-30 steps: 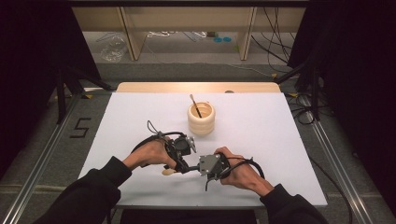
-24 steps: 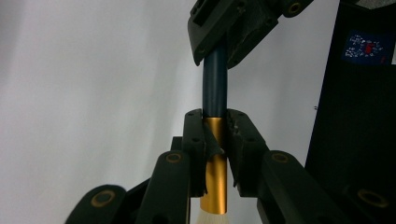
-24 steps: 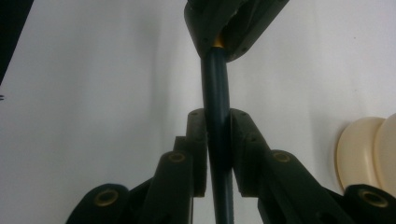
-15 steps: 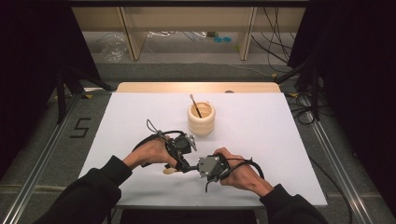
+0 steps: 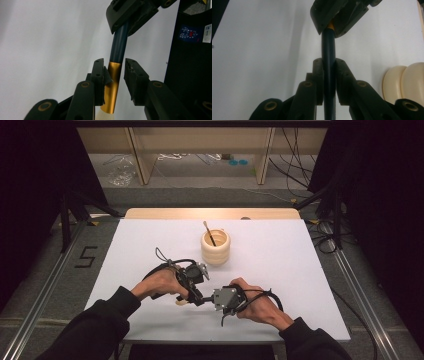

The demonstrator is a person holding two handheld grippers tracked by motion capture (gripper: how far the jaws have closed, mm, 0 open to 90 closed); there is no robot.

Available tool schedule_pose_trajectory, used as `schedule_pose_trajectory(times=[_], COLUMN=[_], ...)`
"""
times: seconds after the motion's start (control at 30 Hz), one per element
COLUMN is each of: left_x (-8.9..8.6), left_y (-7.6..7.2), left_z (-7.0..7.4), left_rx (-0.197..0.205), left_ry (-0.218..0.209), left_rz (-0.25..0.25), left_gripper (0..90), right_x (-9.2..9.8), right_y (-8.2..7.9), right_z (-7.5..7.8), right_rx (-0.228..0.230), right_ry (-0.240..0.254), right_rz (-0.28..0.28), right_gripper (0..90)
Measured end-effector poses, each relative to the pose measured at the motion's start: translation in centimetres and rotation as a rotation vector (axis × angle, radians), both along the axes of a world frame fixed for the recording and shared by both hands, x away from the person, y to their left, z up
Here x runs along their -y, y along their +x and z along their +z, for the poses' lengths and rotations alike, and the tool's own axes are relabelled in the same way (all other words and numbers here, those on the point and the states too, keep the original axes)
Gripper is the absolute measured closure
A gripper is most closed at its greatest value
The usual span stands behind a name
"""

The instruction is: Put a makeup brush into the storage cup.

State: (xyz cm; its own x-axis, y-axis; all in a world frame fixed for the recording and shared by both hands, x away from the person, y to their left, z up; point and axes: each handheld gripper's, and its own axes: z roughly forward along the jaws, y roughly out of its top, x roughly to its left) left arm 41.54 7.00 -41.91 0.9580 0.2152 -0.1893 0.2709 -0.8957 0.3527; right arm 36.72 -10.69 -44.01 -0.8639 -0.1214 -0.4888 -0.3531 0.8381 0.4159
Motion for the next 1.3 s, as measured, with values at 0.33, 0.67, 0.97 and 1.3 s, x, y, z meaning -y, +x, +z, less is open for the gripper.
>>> schedule_pose_trajectory(times=[0.33, 0.67, 0.97, 1.3], left_x=[-0.7, -1.2, -0.7, -0.1], left_y=[0.0, -0.7, -0.8, -0.7], left_z=[-0.5, 0.0, 0.4, 1.0], left_rx=[0.024, 0.040, 0.009, 0.005], left_ry=[0.007, -0.005, -0.005, 0.007], left_rz=[-0.025, -0.040, -0.027, -0.049], left_gripper=[69.0, 76.6, 78.1, 78.2], right_x=[0.1, 0.3, 0.0, -0.4], right_y=[-0.1, -0.1, -0.1, -0.4], right_z=[0.2, 0.3, 0.3, 0.5], right_rx=[-0.007, 0.007, 0.008, 0.003], right_ry=[0.023, 0.017, 0.010, 0.017], right_rz=[-0.007, -0.033, -0.031, -0.011], right_gripper=[80.6, 80.4, 79.6, 79.3])
